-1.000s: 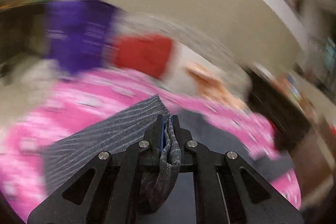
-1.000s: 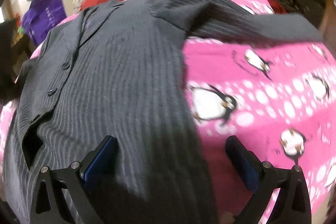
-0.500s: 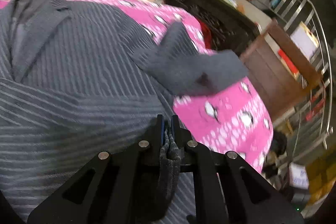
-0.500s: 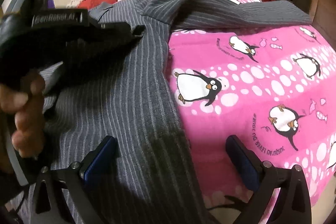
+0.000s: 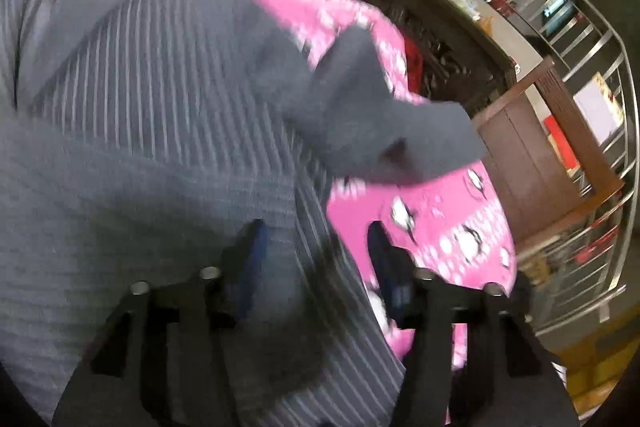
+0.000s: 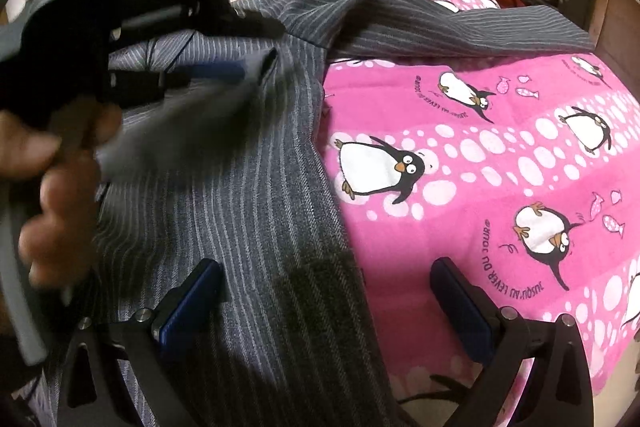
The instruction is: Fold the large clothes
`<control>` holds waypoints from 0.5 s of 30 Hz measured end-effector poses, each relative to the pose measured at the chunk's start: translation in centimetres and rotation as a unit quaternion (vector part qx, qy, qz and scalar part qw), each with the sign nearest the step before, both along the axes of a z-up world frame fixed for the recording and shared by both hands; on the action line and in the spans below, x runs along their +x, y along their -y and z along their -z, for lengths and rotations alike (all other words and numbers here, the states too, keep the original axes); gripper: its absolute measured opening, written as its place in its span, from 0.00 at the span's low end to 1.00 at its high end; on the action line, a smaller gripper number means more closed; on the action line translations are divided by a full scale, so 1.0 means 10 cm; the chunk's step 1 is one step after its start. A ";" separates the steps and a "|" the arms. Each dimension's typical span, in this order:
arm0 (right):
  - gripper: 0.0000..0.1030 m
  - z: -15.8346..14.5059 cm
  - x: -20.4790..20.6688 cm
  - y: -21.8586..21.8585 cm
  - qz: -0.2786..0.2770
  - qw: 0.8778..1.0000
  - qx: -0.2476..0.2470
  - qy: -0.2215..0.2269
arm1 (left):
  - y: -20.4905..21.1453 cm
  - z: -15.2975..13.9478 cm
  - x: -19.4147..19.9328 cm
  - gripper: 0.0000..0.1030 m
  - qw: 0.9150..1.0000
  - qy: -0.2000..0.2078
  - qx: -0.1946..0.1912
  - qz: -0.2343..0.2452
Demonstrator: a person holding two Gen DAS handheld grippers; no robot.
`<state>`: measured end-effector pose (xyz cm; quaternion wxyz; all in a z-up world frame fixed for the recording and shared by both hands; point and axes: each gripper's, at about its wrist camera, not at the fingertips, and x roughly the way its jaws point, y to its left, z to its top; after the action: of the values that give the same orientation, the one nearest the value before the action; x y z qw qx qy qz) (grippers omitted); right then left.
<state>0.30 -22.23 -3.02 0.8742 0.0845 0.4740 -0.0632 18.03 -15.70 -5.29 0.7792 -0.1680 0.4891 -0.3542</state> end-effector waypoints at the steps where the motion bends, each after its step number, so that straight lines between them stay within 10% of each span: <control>1: 1.00 0.00 0.00 0.00 0.000 1.000 0.000 0.000 | -0.06 -0.02 -0.03 0.51 1.000 -0.007 -0.008 0.001; 6: 1.00 0.01 0.02 -0.02 0.001 1.000 -0.006 0.001 | -0.65 -0.32 -0.17 0.53 0.998 -0.001 -0.053 -0.015; 9: 1.00 0.01 0.02 -0.04 0.001 1.000 -0.005 -0.002 | -1.20 -0.48 -0.25 0.53 0.995 0.073 -0.005 -0.064; 12: 1.00 0.01 0.05 -0.05 0.000 1.000 -0.006 -0.010 | -1.84 -0.44 -0.31 0.53 0.972 0.131 0.078 -0.177; 15: 1.00 0.01 0.09 -0.06 -0.001 1.000 -0.007 -0.019 | -2.43 -0.16 -0.25 0.20 0.947 0.097 0.140 -0.272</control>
<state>1.18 -21.68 -3.12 0.8657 0.0763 0.4901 -0.0671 15.52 8.61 -3.71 0.9051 -0.1486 0.3919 -0.0717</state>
